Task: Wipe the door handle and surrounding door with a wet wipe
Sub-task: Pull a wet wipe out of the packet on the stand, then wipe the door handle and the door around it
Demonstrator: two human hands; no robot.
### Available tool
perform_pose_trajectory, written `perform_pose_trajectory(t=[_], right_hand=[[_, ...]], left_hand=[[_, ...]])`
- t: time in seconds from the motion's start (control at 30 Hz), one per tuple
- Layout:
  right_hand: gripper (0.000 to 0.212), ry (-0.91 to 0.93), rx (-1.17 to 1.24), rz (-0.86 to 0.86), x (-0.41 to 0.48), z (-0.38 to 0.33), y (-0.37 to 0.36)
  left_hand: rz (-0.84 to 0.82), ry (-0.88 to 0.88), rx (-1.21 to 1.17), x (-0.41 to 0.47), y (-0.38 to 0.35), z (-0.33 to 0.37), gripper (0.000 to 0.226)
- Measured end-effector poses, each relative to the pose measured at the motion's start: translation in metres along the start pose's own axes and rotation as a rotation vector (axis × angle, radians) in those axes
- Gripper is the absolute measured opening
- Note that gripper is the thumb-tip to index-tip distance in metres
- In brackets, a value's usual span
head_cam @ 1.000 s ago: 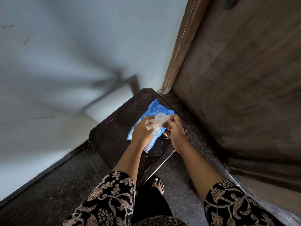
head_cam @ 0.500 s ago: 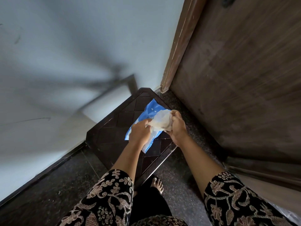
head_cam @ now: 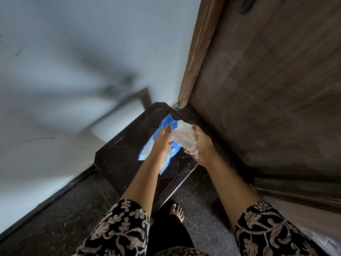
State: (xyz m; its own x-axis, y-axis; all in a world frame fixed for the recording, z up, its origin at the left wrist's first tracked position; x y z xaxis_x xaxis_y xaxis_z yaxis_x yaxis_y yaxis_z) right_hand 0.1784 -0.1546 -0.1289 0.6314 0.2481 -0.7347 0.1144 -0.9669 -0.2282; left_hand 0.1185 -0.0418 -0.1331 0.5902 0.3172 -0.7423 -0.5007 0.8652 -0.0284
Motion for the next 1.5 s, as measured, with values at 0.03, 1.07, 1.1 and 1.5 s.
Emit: perform_pose_trajectory(t=[0.03,1.07,1.1,1.5], right_hand=[[0.028,-0.038,0.044,-0.042,-0.005,-0.003,0.0],[0.007,0.523,-0.023,0.034,-0.231,-0.196,0.021],[0.007,0.522,-0.003,0.03,-0.229,-0.205,0.025],[0.028,0.556,0.102,-0.107,-0.191,-0.323,0.094]], left_hand=[[-0.039,0.02,-0.054,-0.003,-0.002,0.004,0.049],[-0.056,-0.692,0.294,-0.224,-0.08,0.177,0.019],[-0.035,-0.701,0.305,-0.224,-0.089,0.183,0.016],[0.062,-0.537,-0.207,-0.205,-0.208,0.254,0.037]])
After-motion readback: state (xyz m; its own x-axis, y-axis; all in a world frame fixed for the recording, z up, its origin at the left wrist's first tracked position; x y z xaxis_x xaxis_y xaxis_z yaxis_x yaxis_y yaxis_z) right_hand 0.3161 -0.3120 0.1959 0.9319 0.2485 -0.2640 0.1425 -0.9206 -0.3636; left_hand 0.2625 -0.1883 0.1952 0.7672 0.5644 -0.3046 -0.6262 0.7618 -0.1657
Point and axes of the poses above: each hand's wrist, its own x-axis towards the middle knuckle, its own y-axis out of the back of the hand, z = x × y, the point moved 1 cm from there along x, towards the middle knuckle, and after that the axes turned 1 degree about -x, right-handed, at the moved point
